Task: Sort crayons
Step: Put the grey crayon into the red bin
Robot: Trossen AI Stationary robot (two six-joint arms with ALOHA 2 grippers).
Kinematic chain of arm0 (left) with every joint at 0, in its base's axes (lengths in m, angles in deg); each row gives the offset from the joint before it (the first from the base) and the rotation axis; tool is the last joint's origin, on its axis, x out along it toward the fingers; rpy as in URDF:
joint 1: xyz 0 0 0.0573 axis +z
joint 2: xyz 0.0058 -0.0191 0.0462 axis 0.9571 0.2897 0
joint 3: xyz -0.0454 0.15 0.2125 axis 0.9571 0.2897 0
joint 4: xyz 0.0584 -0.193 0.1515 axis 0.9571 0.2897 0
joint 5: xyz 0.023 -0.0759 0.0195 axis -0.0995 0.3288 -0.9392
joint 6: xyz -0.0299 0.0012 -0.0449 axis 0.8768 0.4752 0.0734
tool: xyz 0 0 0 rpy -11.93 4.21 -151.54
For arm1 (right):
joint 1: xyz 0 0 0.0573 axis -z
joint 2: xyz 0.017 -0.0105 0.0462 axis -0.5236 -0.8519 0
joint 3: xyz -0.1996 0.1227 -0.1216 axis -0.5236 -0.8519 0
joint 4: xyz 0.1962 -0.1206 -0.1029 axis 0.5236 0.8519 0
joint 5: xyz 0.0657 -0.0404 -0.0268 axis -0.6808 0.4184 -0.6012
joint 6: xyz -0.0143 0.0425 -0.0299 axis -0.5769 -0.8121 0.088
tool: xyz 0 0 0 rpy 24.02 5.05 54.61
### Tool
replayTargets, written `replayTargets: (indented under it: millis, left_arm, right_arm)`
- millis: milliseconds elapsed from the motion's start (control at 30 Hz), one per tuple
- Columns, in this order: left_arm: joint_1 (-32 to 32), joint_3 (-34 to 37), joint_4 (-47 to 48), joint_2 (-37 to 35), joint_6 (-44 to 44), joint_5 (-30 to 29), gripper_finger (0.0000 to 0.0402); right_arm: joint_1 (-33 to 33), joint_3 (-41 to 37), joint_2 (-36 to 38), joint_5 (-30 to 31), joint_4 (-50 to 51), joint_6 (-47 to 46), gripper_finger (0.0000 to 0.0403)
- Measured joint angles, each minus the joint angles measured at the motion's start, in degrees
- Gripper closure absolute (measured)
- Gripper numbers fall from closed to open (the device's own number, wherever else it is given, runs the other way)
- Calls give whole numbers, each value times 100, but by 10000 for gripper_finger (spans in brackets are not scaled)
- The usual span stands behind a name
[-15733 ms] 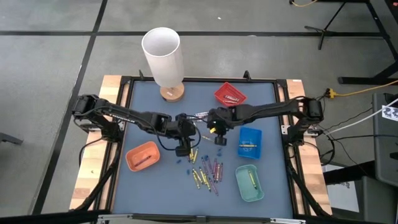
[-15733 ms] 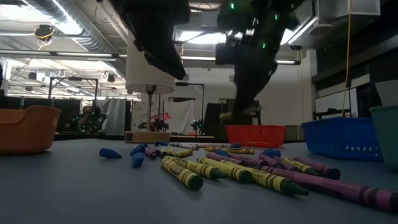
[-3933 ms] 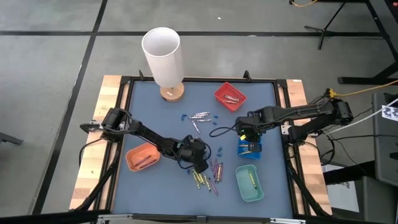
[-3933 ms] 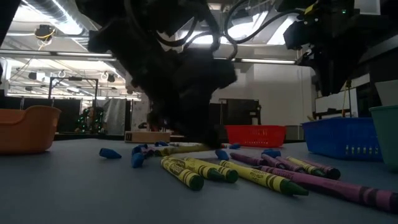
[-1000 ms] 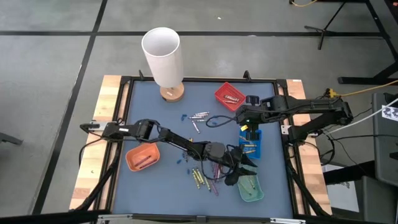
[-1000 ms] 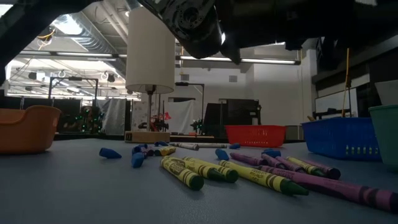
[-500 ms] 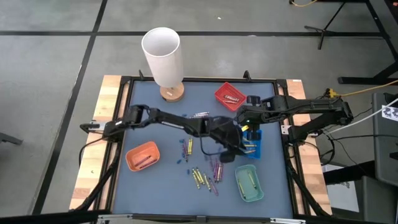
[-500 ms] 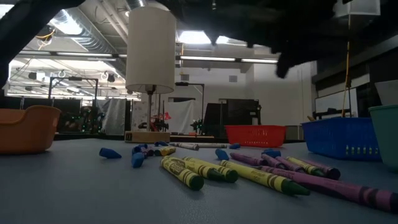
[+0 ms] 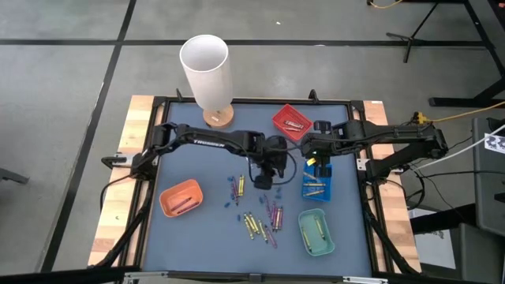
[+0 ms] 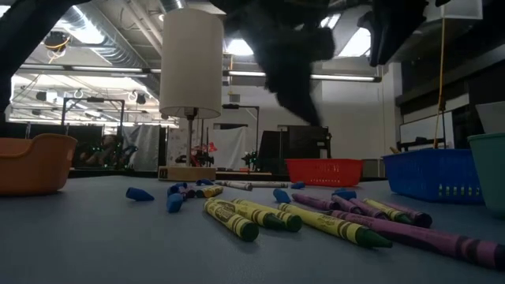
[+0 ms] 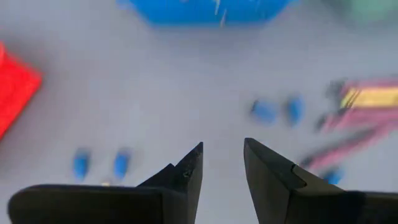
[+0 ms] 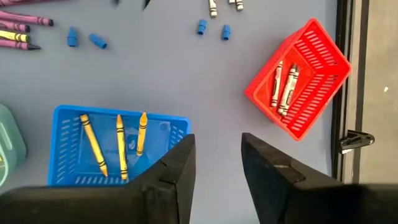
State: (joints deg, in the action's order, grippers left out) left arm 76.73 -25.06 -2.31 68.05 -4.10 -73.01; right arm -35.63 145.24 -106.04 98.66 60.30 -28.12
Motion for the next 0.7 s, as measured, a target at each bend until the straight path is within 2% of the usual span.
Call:
replayTargets:
  millis: [267, 500, 700]
  left_arm:
    - [377, 5, 1143, 0, -1215, -256, 301]
    - [730, 134, 1211, 30, -2032, -215, 301]
    - [909, 708, 1223, 40, -2476, -1, 301]
  right_arm:
    - [-2, 0, 0, -2, -79, 2, 276]
    - [-4, 0, 0, 0, -87, 2, 276]
    - [-4, 0, 0, -2, -90, 1, 276]
